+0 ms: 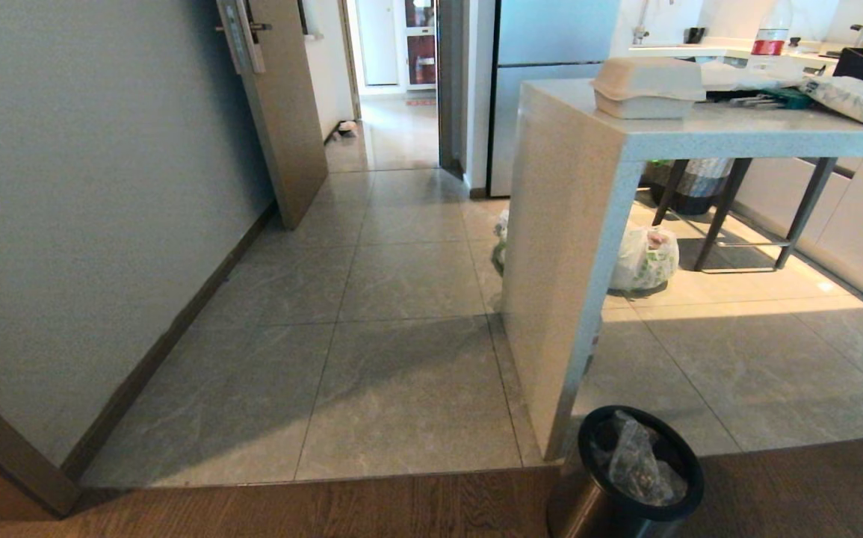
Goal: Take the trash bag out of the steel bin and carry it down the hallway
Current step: Place the outer trash can on the ground
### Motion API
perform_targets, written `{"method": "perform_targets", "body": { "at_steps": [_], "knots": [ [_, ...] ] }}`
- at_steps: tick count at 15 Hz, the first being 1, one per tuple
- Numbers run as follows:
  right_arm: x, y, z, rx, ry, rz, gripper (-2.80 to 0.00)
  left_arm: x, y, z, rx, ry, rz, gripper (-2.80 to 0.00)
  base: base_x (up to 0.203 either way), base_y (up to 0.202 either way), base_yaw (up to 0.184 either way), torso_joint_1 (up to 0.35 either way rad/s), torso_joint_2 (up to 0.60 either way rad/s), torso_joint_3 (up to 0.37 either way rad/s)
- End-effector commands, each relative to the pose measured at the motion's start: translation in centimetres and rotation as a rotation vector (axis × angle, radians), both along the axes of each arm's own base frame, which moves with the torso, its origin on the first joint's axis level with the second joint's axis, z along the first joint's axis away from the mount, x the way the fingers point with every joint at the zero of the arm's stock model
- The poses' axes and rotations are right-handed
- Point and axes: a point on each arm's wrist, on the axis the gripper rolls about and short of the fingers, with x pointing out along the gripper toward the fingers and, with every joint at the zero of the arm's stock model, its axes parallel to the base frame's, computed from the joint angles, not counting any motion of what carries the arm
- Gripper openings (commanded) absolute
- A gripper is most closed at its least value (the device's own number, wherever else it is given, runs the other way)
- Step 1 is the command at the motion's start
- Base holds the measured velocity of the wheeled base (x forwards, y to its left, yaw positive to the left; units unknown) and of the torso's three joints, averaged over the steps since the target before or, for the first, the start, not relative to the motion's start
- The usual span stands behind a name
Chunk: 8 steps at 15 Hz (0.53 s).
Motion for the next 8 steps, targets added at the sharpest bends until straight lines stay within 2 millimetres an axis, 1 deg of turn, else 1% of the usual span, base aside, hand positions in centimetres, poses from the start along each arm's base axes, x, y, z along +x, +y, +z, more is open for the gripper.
{"method": "perform_targets", "body": {
  "at_steps": [1, 4, 8],
  "knots": [
    [0.00, 0.00, 0.00, -0.002, 0.000, 0.001, -2.80, -0.01, 0.00, 0.02, 0.001, 0.000, 0.001, -2.80, 0.000, 0.000, 0.000, 0.000, 0.00, 0.000],
    [0.00, 0.00, 0.00, -0.002, 0.000, 0.001, -2.80, 0.00, 0.00, 0.00, 0.001, 0.000, 0.001, -2.80, 0.000, 0.000, 0.000, 0.003, 0.00, -0.111],
    [0.00, 0.00, 0.00, -0.004, 0.000, 0.000, -2.80, 0.00, 0.00, 0.02, 0.002, -0.002, 0.001, -2.80, 0.000, 0.000, 0.000, 0.002, 0.00, -0.188]
  ]
}}
